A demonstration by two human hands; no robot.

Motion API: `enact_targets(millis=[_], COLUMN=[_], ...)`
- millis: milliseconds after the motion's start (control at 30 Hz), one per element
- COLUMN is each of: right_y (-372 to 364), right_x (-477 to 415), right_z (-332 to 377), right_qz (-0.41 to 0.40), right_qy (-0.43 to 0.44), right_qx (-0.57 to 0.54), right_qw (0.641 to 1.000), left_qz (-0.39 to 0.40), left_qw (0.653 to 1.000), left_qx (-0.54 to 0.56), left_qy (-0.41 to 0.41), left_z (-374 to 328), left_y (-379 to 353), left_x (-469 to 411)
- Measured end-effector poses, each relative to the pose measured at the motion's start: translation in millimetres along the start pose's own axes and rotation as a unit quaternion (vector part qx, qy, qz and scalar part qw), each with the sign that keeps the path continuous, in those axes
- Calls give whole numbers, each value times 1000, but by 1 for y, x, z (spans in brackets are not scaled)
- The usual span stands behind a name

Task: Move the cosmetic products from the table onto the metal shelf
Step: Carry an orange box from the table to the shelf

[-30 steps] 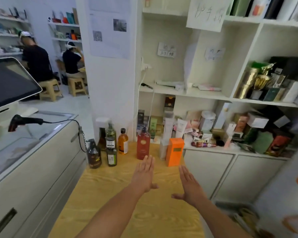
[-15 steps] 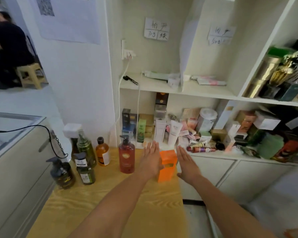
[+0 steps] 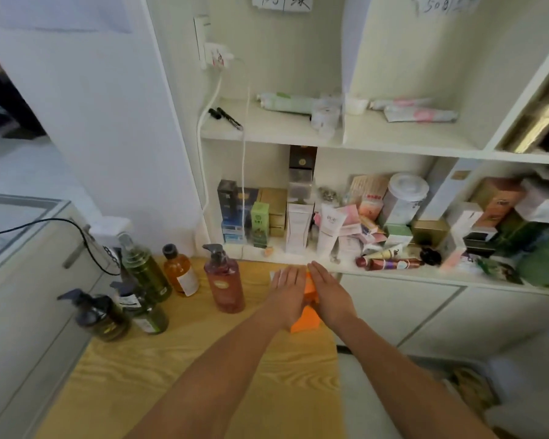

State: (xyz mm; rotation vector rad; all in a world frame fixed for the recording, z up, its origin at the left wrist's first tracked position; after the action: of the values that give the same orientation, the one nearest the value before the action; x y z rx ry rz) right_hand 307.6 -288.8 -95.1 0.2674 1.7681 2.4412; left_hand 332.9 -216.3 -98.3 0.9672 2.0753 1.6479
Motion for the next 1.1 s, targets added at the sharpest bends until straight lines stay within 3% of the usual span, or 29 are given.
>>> enact_targets(millis=[233, 433, 567, 667, 767, 833, 900, 1000, 1100], right_y=[8, 6, 3, 3, -3, -23, -48, -64, -61], right_x=[30, 89, 124, 169, 238, 285, 331, 391, 452], right_z=[-2, 3, 0, -11, -19, -23, -26, -21, -20], right_qz=[-61, -125, -76, -76, -146, -186, -198, -201, -254], right_qy=[-29, -40, -112, -192, -256, -281, -307, -330, -355], right_qx=[-23, -43, -70, -161, -353, -530, -632, -669, -674], right_qw=[997, 990, 988, 965, 888, 778, 683, 635, 596], left_qz=[-49, -46, -4, 72, 98, 109, 138, 198, 254], left_qw=[996, 982, 987, 966, 900, 859, 816, 774, 761], left_qx=[-72, -134, -18, 216, 422, 499, 560, 597, 586], left_qy=[-20, -127, -162, -123, -42, -28, -36, -65, -111], left_z=[-14, -39, -53, -61, -70, -90, -121, -172, -221], left_y=[-6, -30, -21, -16, -17, -20, -21, -30, -47], left_x=[25, 66, 94, 111, 133, 148, 171, 211, 252])
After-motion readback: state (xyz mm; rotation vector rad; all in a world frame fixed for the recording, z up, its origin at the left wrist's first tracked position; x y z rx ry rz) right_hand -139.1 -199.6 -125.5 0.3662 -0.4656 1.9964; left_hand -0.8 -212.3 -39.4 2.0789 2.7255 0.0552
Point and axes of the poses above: each hand's wrist, its own x-axis away from the middle knuckle, its own y-axis out of the back of the hand, z = x × y, the point moved 10 cm from there along -x, towards the middle knuckle
